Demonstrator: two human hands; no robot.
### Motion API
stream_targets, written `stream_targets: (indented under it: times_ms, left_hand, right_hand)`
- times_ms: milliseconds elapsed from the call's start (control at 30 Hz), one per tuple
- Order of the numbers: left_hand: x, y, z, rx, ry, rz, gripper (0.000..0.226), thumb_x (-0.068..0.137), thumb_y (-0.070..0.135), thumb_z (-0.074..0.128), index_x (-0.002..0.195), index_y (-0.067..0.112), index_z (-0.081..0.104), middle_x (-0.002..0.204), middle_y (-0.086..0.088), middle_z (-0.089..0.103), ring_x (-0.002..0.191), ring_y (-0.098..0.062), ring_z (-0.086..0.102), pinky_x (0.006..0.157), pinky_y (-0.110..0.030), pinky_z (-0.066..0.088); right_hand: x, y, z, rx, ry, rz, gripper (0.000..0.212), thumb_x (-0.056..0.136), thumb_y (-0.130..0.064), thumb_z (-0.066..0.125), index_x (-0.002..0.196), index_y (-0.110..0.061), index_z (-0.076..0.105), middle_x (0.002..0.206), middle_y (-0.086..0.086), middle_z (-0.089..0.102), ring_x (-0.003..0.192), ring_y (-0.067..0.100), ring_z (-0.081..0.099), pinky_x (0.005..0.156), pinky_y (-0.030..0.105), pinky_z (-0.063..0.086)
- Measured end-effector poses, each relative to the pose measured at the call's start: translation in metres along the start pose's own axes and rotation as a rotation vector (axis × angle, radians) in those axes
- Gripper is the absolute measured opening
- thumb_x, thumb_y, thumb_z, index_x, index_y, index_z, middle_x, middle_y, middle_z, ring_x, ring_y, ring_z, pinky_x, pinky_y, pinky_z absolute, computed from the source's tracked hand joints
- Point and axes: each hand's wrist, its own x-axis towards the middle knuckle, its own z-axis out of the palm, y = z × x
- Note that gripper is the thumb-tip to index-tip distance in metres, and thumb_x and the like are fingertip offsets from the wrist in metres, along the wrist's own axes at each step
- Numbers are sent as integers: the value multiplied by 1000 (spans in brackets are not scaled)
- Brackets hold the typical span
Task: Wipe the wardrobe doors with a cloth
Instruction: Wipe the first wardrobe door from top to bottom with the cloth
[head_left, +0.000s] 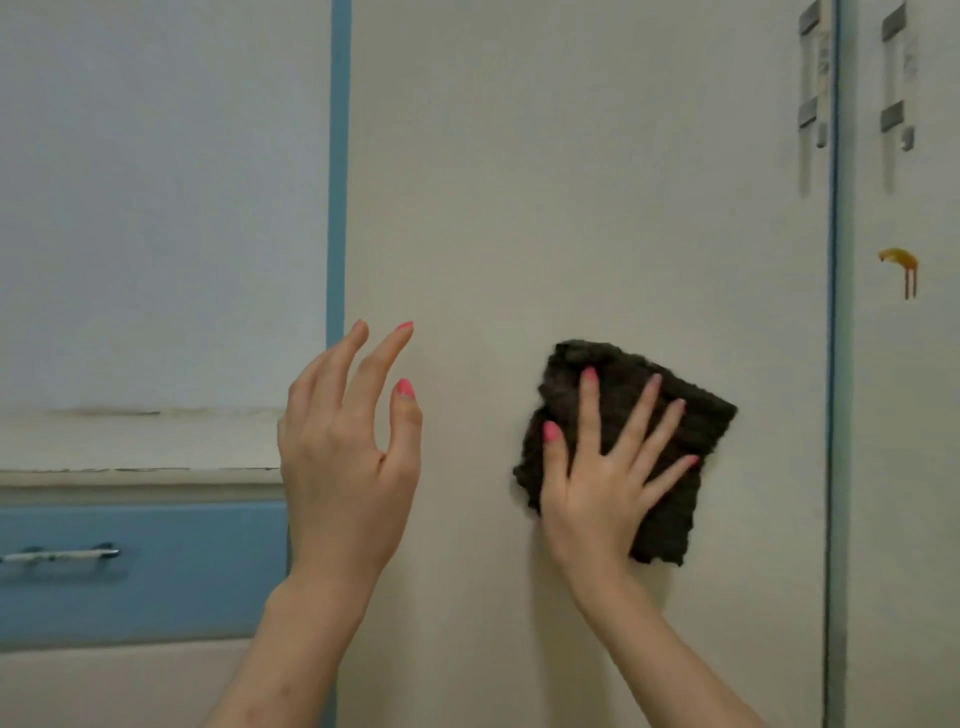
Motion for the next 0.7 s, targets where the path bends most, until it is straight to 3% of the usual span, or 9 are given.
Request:
stream_targets:
  times_ms: [100, 200, 300, 400, 433, 600, 700]
  left_hand:
    - [4, -5, 2, 27, 53, 12, 45, 89, 33, 35, 131, 31, 51, 139, -1, 49, 126, -22, 41, 104, -27, 26]
    - [4, -11, 2, 55, 69, 10, 46, 88, 31, 35, 131, 29, 51, 139, -2, 49, 126, -21, 41, 103, -23, 23]
    - [-1, -20, 0, 84, 57, -8, 46, 89, 31, 35, 133, 29, 50, 141, -4, 47, 129, -21, 38, 104, -25, 21]
    - [-10, -22, -4, 94, 74, -28, 45, 90, 27, 37, 133, 27, 50, 141, -4, 47, 129, -22, 39, 106, -26, 22]
    - [-13, -21, -4, 88, 81, -32, 45, 90, 28, 37, 133, 27, 50, 141, -4, 47, 129, -21, 38, 106, -26, 22]
    - [-25, -8, 5, 67, 97, -10, 43, 92, 30, 37, 132, 28, 50, 140, -4, 47, 129, -21, 38, 106, -25, 22]
    - [-30, 1, 13, 76, 90, -18, 43, 91, 27, 39, 133, 28, 50, 141, -2, 47, 131, -20, 37, 105, -23, 19]
  right_hand:
    - [-18, -73, 11, -5, -10, -272, 56, 93, -52, 34, 146, -37, 27, 155, 20, 18, 142, 44, 13, 106, 71, 9]
    - [-22, -124, 18, 13, -31, -378, 50, 100, -44, 20, 148, -30, 17, 155, 16, 21, 142, 42, 17, 104, 71, 14]
    - [-26, -138, 18, -13, -94, -419, 49, 102, -40, 16, 149, -29, 17, 157, 14, 18, 143, 40, 15, 105, 70, 14]
    - [-30, -132, 14, 41, -132, -446, 58, 102, -35, -9, 148, -34, 25, 157, 14, 17, 144, 38, 13, 108, 68, 8]
    - [-35, -128, 14, 36, -138, -458, 58, 101, -37, -9, 149, -33, 23, 157, 13, 16, 145, 37, 11, 109, 68, 8]
    - [-83, -102, 22, 17, -161, -458, 54, 101, -42, 17, 151, -21, 21, 159, 6, 10, 146, 32, 4, 109, 65, 12]
    - [-84, -91, 16, 26, -151, -500, 68, 95, -44, 26, 152, -18, 0, 158, 6, 3, 146, 29, 7, 109, 62, 13]
